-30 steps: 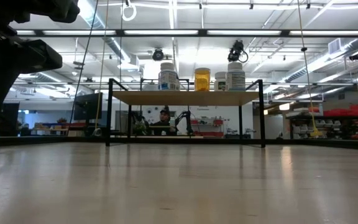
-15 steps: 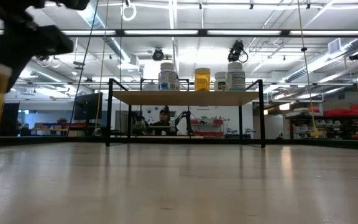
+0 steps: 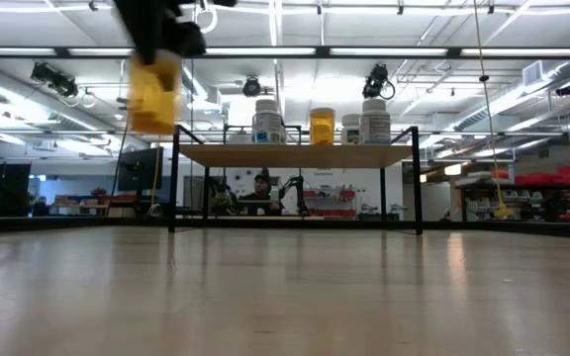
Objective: Pick and place medicine bottles onto shelf by color
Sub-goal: Put the orange medicine bottle onto the shelf, then put the pink medicine bottle on the shelf
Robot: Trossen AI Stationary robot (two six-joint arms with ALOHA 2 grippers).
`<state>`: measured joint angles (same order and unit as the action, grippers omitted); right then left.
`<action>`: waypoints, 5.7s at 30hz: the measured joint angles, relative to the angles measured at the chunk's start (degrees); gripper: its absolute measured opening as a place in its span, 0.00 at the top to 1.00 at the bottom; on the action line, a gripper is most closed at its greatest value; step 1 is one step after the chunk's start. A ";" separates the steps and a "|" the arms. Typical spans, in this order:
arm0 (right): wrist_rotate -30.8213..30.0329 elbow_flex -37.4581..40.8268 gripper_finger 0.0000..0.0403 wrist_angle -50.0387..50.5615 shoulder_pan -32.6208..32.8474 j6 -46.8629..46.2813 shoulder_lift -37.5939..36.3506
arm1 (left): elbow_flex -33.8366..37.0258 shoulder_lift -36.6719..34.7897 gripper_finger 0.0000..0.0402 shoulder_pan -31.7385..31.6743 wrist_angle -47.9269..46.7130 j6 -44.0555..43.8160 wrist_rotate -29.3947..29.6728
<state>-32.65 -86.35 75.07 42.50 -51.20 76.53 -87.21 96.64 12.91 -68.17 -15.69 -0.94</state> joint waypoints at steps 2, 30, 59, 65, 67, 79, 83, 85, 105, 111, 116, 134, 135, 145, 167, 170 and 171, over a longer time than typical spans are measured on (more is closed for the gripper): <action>-0.41 0.00 0.47 0.02 0.00 0.00 0.01 | -3.48 0.00 0.43 -3.97 -3.23 0.18 1.11; -9.07 0.00 0.47 1.90 -1.38 0.37 0.01 | -19.38 0.19 0.43 -49.66 -4.76 26.84 3.95; -9.10 0.00 0.47 1.86 -10.64 6.93 0.01 | -19.31 6.65 0.43 -55.26 0.48 19.33 5.77; -9.11 0.00 0.47 1.86 -10.64 6.58 0.01 | -19.31 6.95 0.43 -54.69 1.12 19.33 5.54; -9.11 0.00 0.47 1.86 -10.64 6.56 0.01 | -19.29 6.95 0.44 -54.71 0.90 19.31 5.54; -9.11 0.00 0.47 1.86 -10.64 6.62 0.01 | -19.31 6.95 0.42 -54.45 0.64 19.35 3.95; -9.11 0.00 0.47 1.86 -10.64 6.54 0.01 | -19.31 6.95 0.43 -54.48 0.72 19.35 3.99; -9.11 0.00 0.47 1.86 -10.64 6.54 0.01 | -19.31 6.95 0.43 -54.47 0.75 19.35 3.99; -9.11 0.00 0.47 1.79 -10.62 6.02 0.01 | -19.35 9.13 0.41 -53.81 0.71 19.37 3.68; -9.02 0.00 0.47 1.66 -10.60 4.59 0.01 | -19.35 9.22 0.42 -53.77 0.57 19.50 3.66; -8.94 0.00 0.47 1.66 -10.60 5.09 0.01 | -19.35 9.22 0.42 -53.99 0.10 19.83 3.66; -9.09 0.00 0.47 1.67 -10.60 5.11 0.01 | -19.35 9.22 0.31 -53.99 0.22 19.41 3.66; -9.09 0.00 0.47 1.68 -10.60 5.11 0.01 | -19.35 9.22 0.30 -53.99 0.22 19.41 3.66; -9.09 0.00 0.47 1.68 -10.60 4.56 0.01 | -19.35 9.22 0.26 -53.99 0.66 21.79 8.65; -9.08 0.00 0.47 1.68 -10.60 3.82 -0.02 | -32.25 8.61 0.26 -52.67 -5.96 20.96 8.94; -8.83 0.00 0.47 1.68 -10.47 3.10 -0.02 | -38.16 8.61 0.26 -50.65 -11.22 18.85 8.48; -8.61 0.00 0.47 1.68 -10.36 2.42 -0.02 | -39.85 8.59 0.26 -49.57 -12.31 17.71 7.65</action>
<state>-41.26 -86.35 76.75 32.14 -48.78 76.51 -127.06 105.23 -36.66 -80.48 2.02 6.71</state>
